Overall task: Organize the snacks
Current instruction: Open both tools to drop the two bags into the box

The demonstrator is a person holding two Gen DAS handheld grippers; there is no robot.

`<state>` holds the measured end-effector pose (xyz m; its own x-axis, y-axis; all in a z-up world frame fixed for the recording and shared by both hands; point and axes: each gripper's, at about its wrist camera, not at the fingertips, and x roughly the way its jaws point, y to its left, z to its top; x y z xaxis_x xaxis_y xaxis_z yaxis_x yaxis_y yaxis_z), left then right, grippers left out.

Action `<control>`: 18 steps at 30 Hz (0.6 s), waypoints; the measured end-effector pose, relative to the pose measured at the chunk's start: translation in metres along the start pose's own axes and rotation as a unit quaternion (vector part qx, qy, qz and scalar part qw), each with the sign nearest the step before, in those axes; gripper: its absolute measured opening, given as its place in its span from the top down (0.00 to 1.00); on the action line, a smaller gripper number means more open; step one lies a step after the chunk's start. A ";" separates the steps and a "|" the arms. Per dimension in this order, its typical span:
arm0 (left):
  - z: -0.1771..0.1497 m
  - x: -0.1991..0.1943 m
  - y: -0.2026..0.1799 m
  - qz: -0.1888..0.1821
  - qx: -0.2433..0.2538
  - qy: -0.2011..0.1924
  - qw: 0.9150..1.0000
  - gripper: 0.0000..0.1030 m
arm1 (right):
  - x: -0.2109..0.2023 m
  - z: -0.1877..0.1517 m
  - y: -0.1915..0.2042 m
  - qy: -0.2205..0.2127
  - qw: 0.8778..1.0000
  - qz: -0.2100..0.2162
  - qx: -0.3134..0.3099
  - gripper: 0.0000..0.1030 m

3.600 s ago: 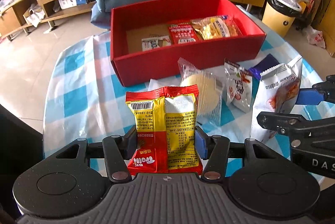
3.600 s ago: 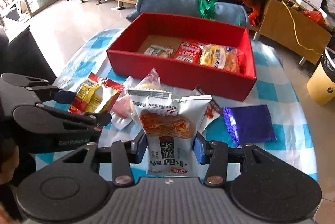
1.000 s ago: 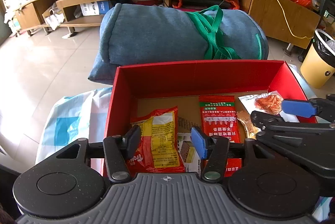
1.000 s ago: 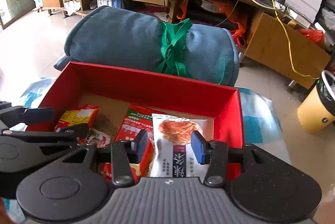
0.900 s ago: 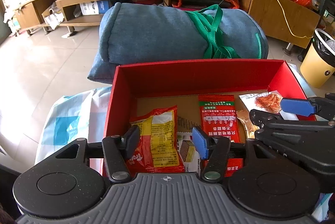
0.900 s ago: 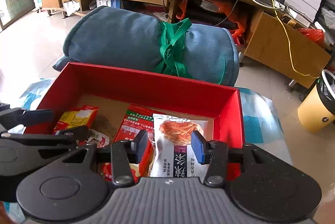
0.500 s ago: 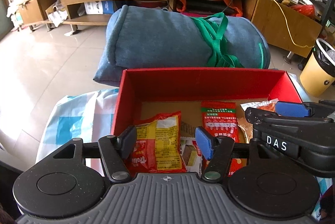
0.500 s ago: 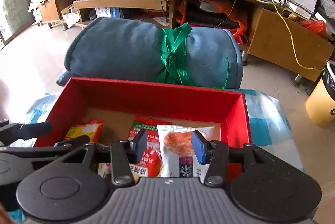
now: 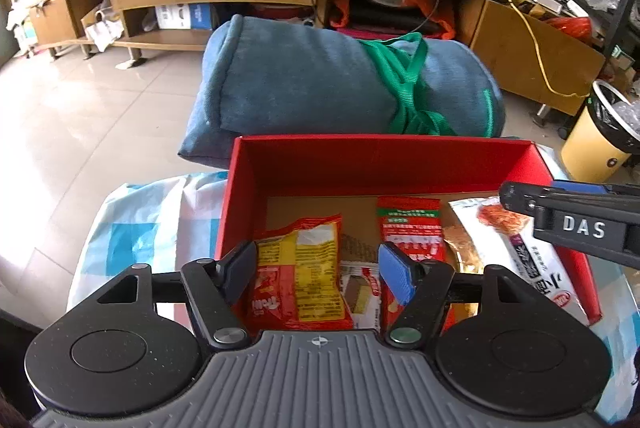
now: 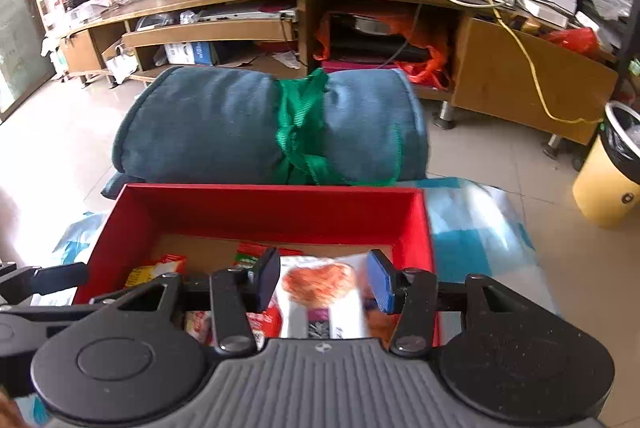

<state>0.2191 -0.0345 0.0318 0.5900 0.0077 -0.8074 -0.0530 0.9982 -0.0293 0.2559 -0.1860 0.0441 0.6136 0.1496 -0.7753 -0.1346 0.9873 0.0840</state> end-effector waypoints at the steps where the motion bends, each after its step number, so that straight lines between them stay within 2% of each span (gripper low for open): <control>1: -0.001 -0.001 -0.001 -0.002 0.002 0.000 1.000 0.28 | -0.002 -0.001 -0.002 0.002 1.000 -0.002 0.002 0.58; 10: -0.010 -0.010 -0.008 -0.016 0.016 0.000 1.000 0.27 | -0.022 -0.024 -0.006 0.026 1.000 -0.007 0.002 0.58; 18: -0.024 -0.022 -0.013 -0.027 0.030 0.000 0.999 0.25 | -0.040 -0.044 -0.008 0.030 0.999 -0.010 0.008 0.57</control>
<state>0.1880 -0.0486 0.0356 0.5909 -0.0457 -0.8055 0.0263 0.9990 -0.0374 0.1978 -0.2018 0.0467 0.5690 0.1270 -0.8125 -0.1105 0.9908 0.0775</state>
